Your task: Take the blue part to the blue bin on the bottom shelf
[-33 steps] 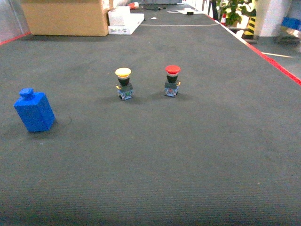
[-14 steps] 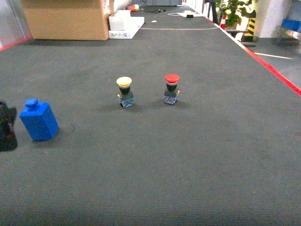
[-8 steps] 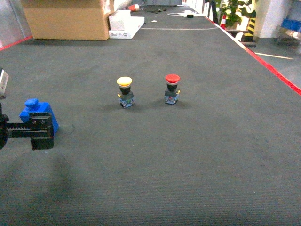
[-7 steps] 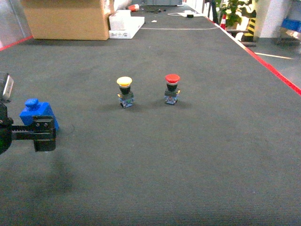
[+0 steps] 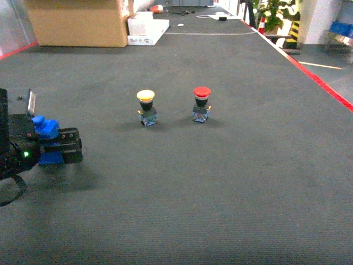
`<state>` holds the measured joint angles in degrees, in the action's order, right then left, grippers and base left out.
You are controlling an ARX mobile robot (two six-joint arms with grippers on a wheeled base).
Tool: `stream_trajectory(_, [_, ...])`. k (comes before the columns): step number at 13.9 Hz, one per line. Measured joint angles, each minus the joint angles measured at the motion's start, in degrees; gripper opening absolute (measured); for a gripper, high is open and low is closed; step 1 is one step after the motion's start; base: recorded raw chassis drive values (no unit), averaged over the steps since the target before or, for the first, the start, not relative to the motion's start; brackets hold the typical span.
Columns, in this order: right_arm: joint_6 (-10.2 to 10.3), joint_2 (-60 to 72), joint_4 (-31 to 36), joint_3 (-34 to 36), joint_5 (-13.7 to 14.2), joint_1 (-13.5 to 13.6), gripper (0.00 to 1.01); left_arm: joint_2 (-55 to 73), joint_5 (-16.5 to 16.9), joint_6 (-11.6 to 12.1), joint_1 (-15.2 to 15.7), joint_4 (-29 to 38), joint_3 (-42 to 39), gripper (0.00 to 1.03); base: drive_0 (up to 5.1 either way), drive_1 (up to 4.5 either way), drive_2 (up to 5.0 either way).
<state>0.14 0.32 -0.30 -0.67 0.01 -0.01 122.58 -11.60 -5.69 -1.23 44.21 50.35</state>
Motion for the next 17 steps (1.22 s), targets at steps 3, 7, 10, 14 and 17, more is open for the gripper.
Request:
stream_trajectory(3, [0.0,0.0,0.0,0.0,0.0,0.0,0.98,0.98,-0.98,-0.37,0.37,1.77,1.14,0.68,0.0,0.0,0.0])
stream_trajectory(7, [0.0,0.0,0.0,0.0,0.0,0.0,0.98,1.14,-1.11,-0.37,0.35,2.67,0.96,0.44,0.0,0.0,0.0])
stream_trajectory(10, [0.0,0.0,0.0,0.0,-0.02,0.0,0.98,-4.66,-1.09,-0.31,-0.59,10.56,-10.32,0.44,0.0,0.0,0.0])
stream_trajectory(14, [0.0,0.0,0.02,0.0,0.0,0.0,0.98,-28.96,-1.75,1.14,-3.76,13.81,-31.91,0.44,0.0,0.0,0.0])
stream_trajectory(17, [0.0,0.0,0.0,0.0,-0.02,0.0,0.98,-73.29,-12.59,1.36,-15.06,-13.94,-41.38,0.43,0.0,0.0,0.0])
